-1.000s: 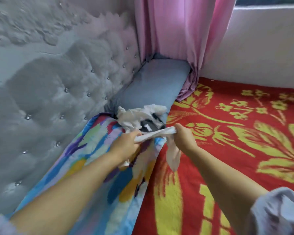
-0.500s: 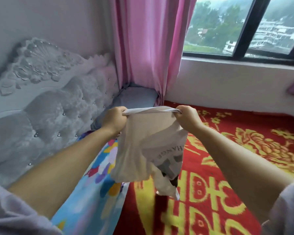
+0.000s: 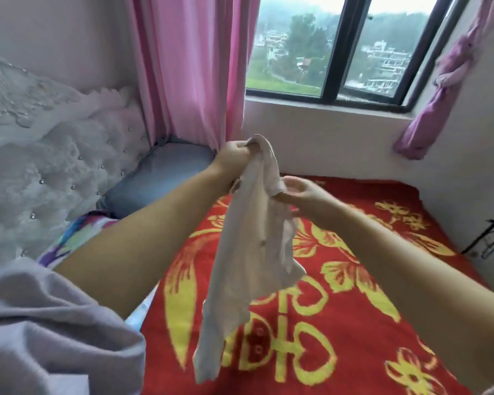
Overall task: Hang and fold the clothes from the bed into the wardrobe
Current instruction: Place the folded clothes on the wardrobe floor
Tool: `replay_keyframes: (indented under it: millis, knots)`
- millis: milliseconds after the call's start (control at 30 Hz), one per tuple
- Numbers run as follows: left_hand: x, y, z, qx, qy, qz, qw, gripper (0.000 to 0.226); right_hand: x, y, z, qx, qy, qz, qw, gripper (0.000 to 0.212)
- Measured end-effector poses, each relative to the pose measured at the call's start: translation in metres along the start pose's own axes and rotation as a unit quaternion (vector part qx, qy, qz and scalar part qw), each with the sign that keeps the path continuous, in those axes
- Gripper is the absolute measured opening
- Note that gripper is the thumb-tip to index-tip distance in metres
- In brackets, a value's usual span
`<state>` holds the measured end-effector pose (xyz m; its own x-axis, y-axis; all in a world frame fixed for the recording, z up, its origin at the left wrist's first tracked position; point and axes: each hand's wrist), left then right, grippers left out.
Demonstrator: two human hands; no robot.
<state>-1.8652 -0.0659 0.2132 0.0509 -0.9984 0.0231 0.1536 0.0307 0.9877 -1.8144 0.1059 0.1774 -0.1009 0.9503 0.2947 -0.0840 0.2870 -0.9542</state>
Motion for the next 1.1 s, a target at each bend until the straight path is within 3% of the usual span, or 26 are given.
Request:
replay_keyframes:
  millis: [67, 100, 233, 333, 400, 500, 600, 733, 800, 867, 933, 967, 1033, 1100]
  knots:
    - [-0.048, -0.005, -0.027, 0.014, -0.027, -0.009, 0.999, 0.028, 0.005, 0.018, -0.03, -0.019, -0.043, 0.029, 0.998, 0.033]
    - [-0.068, -0.008, -0.039, 0.01, -0.047, 0.008, 0.999, 0.027, 0.008, 0.025, -0.04, -0.014, -0.024, 0.02, 0.999, 0.03]
    - [-0.114, -0.02, -0.071, -0.006, -0.062, -0.002, 0.998, 0.008, 0.043, 0.037, -0.046, 0.005, 0.138, -0.085, 0.987, 0.003]
    - [-0.121, -0.041, -0.086, -0.01, -0.075, -0.035, 0.996, 0.061, 0.072, 0.031, -0.05, -0.013, 0.208, -0.034, 0.978, 0.014]
    - [-0.125, -0.065, -0.096, -0.006, -0.138, 0.026, 0.99, 0.075, 0.086, 0.021, -0.053, 0.004, 0.238, -0.018, 0.971, 0.014]
    - [-0.135, -0.085, -0.107, 0.03, -0.2, 0.138, 0.97, 0.05, 0.1, 0.004, -0.052, 0.028, 0.224, 0.014, 0.974, 0.008]
    - [-0.136, -0.091, -0.099, 0.077, -0.206, 0.14, 0.965, 0.047, 0.118, -0.018, -0.053, 0.065, 0.242, 0.032, 0.968, 0.018]
    - [-0.122, -0.1, -0.088, 0.087, -0.289, 0.199, 0.932, 0.048, 0.163, -0.046, -0.045, 0.076, 0.401, 0.08, 0.909, 0.023]
    - [-0.116, -0.093, -0.082, 0.087, -0.282, 0.145, 0.944, 0.059, 0.186, -0.048, -0.045, 0.079, 0.464, 0.079, 0.879, 0.018]
    - [-0.114, -0.074, -0.068, 0.09, -0.249, 0.078, 0.961, 0.051, 0.203, -0.036, -0.047, 0.085, 0.503, 0.079, 0.857, 0.01]
    - [-0.116, -0.051, -0.054, 0.092, -0.218, 0.028, 0.971, 0.032, 0.206, -0.017, -0.052, 0.03, 0.478, 0.058, 0.876, 0.008]
    - [-0.118, -0.041, -0.048, 0.093, -0.2, 0.013, 0.975, 0.028, 0.201, -0.006, -0.056, -0.011, 0.422, 0.061, 0.904, 0.018]
    - [-0.124, -0.026, -0.041, 0.104, -0.171, -0.012, 0.98, 0.023, 0.182, 0.008, -0.068, -0.097, 0.271, -0.006, 0.958, 0.043]
    - [-0.129, -0.015, -0.037, 0.132, -0.151, -0.035, 0.979, 0.02, 0.156, 0.017, -0.081, -0.162, 0.09, -0.091, 0.978, 0.065]
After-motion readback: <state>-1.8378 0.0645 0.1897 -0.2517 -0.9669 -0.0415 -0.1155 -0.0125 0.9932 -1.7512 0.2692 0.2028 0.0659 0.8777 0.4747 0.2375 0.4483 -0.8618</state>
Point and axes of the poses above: each hand's wrist, its own z-axis towards the middle knuckle, its own x-axis out of the back of the hand, y = z × x, and after that the axes turned 11 degrees about y, right-handed
